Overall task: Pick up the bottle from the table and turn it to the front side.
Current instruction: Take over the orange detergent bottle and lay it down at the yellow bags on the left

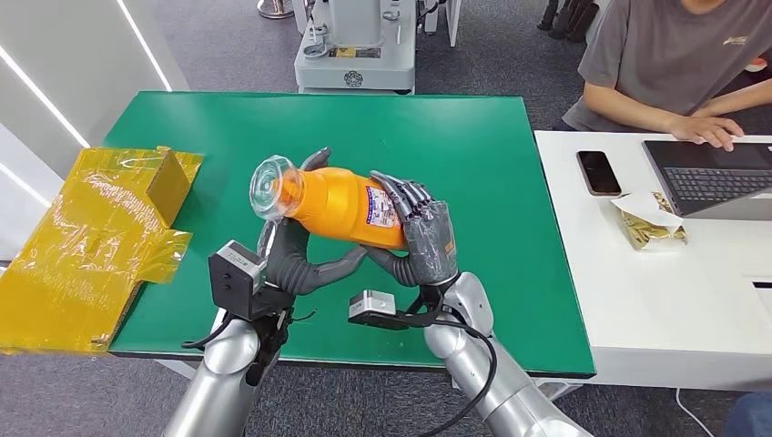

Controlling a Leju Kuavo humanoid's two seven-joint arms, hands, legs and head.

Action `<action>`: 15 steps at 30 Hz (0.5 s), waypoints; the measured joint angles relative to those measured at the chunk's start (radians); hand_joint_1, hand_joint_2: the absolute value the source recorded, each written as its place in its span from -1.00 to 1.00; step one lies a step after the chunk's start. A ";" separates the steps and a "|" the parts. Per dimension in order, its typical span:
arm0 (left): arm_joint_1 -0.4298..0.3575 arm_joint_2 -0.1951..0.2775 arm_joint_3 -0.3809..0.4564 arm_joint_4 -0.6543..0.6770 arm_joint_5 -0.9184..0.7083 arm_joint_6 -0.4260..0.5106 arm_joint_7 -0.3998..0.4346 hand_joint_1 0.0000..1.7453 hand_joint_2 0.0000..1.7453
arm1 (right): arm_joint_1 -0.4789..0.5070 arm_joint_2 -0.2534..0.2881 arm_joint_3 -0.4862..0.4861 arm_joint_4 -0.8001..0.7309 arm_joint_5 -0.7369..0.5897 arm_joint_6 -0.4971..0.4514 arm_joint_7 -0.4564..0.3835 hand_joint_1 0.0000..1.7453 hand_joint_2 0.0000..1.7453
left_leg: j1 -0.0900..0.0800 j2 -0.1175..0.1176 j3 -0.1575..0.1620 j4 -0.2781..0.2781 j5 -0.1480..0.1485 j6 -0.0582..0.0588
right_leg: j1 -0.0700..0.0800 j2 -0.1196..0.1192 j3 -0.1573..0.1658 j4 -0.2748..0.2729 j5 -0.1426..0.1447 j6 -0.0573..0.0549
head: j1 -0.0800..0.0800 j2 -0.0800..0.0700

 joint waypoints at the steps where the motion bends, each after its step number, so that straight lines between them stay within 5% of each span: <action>1: 0.000 0.000 0.000 0.000 0.000 0.000 0.000 -1.00 1.00 | 0.000 0.000 0.003 0.002 -0.002 0.000 0.006 1.00 1.00 | 0.000 0.000 0.000 0.000 0.000 0.000 | 0.000 0.000 0.000 0.000 0.000 0.000 | 0.000 0.000; 15: 0.018 0.009 0.007 -0.012 0.003 0.017 0.007 -1.00 1.00 | 0.003 -0.005 0.049 0.110 0.051 0.000 0.042 1.00 1.00 | 0.000 0.000 0.000 0.000 0.000 0.000 | 0.000 0.000 0.000 0.000 0.000 0.000 | 0.000 0.000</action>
